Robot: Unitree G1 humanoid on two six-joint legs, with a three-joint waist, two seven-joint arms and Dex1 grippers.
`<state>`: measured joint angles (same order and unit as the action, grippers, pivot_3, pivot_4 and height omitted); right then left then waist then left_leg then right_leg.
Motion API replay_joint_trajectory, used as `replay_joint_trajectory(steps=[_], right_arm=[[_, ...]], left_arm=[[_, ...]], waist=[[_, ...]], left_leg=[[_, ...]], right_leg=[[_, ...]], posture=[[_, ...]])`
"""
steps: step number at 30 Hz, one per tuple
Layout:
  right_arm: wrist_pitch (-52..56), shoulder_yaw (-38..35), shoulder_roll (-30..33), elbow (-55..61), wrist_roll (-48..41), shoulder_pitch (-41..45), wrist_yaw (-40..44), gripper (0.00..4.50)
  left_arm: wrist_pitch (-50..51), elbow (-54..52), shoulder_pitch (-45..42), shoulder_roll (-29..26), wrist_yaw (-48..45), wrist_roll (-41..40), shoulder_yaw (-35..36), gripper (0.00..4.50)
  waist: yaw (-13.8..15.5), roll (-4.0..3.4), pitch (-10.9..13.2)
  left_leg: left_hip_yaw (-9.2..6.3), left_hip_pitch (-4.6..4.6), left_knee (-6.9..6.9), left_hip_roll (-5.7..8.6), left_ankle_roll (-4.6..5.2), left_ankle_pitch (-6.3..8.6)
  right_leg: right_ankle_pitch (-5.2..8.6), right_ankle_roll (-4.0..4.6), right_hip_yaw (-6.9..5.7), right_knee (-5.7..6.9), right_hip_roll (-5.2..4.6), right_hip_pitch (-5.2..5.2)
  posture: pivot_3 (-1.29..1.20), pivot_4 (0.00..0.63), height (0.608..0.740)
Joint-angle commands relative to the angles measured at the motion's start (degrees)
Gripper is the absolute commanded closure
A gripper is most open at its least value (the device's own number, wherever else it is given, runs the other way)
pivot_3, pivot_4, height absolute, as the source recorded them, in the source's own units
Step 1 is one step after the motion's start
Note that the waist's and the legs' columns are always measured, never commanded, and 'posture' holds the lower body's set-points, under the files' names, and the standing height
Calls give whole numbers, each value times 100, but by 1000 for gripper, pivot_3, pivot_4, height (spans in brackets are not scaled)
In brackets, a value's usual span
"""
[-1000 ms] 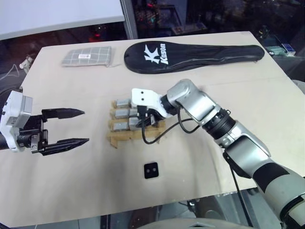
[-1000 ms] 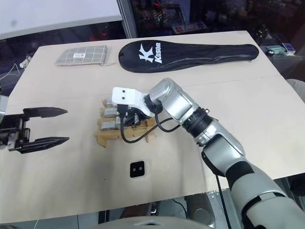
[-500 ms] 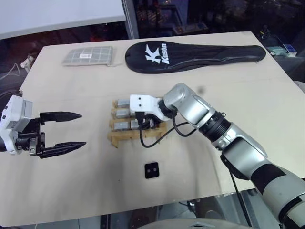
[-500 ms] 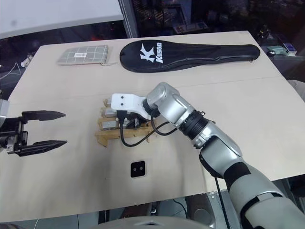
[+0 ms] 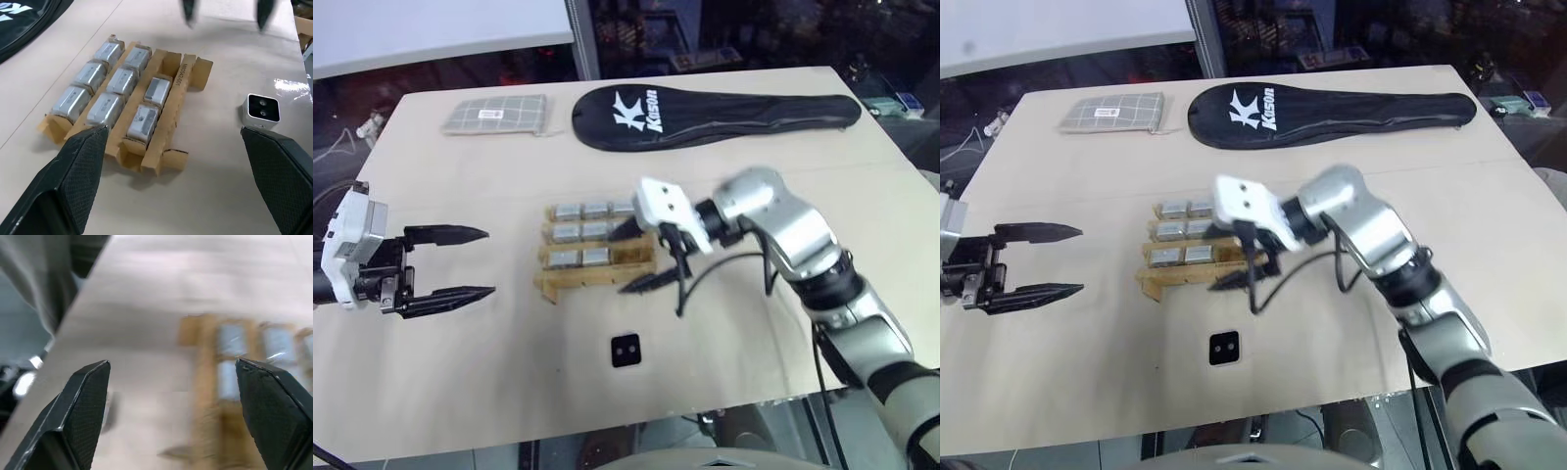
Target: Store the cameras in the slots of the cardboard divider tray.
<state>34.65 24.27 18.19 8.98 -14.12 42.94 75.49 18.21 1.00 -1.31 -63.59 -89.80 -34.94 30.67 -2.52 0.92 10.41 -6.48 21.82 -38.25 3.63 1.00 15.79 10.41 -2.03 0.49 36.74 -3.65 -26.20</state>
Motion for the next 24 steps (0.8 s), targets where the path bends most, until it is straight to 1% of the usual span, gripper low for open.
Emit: replay_joint_trajectory(steps=[1, 4, 8, 12, 18, 22, 23, 24], right_arm=[[-164, -45, 15, 648, -223, -529, -316, 435], [-502, 77, 170, 873, -197, -1540, -544, 435], [-1120, 257, 278, 829, -14, -2202, -689, 435], [-1804, 455, 248, 488, 250, -2403, -814, 435], [-2589, 774, 69, -210, 764, -2379, -1099, 435], [-2912, 845, -194, -739, 929, -2417, -1375, 435], [-2945, 871, -216, -791, 915, -2424, -1328, 435], [-2983, 890, -236, -827, 934, -2428, -1332, 661]], left_arm=[[-83, 61, -85, -68, -63, -22, 32, 0], [26, 30, 0, -168, -173, -39, 82, 0], [134, 1, 137, -318, -265, -74, 208, 0], [221, -43, 250, -462, -270, -171, 272, 0], [325, -137, 442, -574, -270, -265, 454, 0], [468, -304, 710, -575, -270, -262, 790, 0], [515, -370, 795, -570, -270, -279, 876, 0], [563, -424, 872, -575, -270, -289, 963, 0]], waist=[[-15, -2, 1], [15, 1, -1], [15, -1, 1], [12, 1, 0], [10, 1, 0], [9, 9, -5], [11, 9, -5], [9, 10, -5]], left_leg=[[5, -1, 0, -2, 0, 0], [5, -8, 0, -9, 5, 3], [8, -6, -7, -8, 16, 9], [19, -22, -13, -17, 17, 9], [24, -38, -10, -41, 15, 8], [29, -39, -10, -44, 13, 8], [34, -42, -9, -45, 12, 8], [34, -42, -8, -46, 12, 8]], right_leg=[[0, 0, 5, 2, 2, -3], [0, 1, 3, 4, 7, 1], [0, 0, 4, 3, 8, 4], [1, -2, 16, 3, 42, 17], [-3, 6, 16, 3, 65, 29], [-4, 6, 20, 1, 68, 30], [-4, 7, 24, 1, 70, 31], [-4, 7, 25, 0, 70, 31]], posture=[[0, 150, 740], [0, 150, 740], [0, 150, 740], [0, 150, 740], [0, 150, 740], [0, 150, 740], [0, 150, 740], [0, 150, 740]])
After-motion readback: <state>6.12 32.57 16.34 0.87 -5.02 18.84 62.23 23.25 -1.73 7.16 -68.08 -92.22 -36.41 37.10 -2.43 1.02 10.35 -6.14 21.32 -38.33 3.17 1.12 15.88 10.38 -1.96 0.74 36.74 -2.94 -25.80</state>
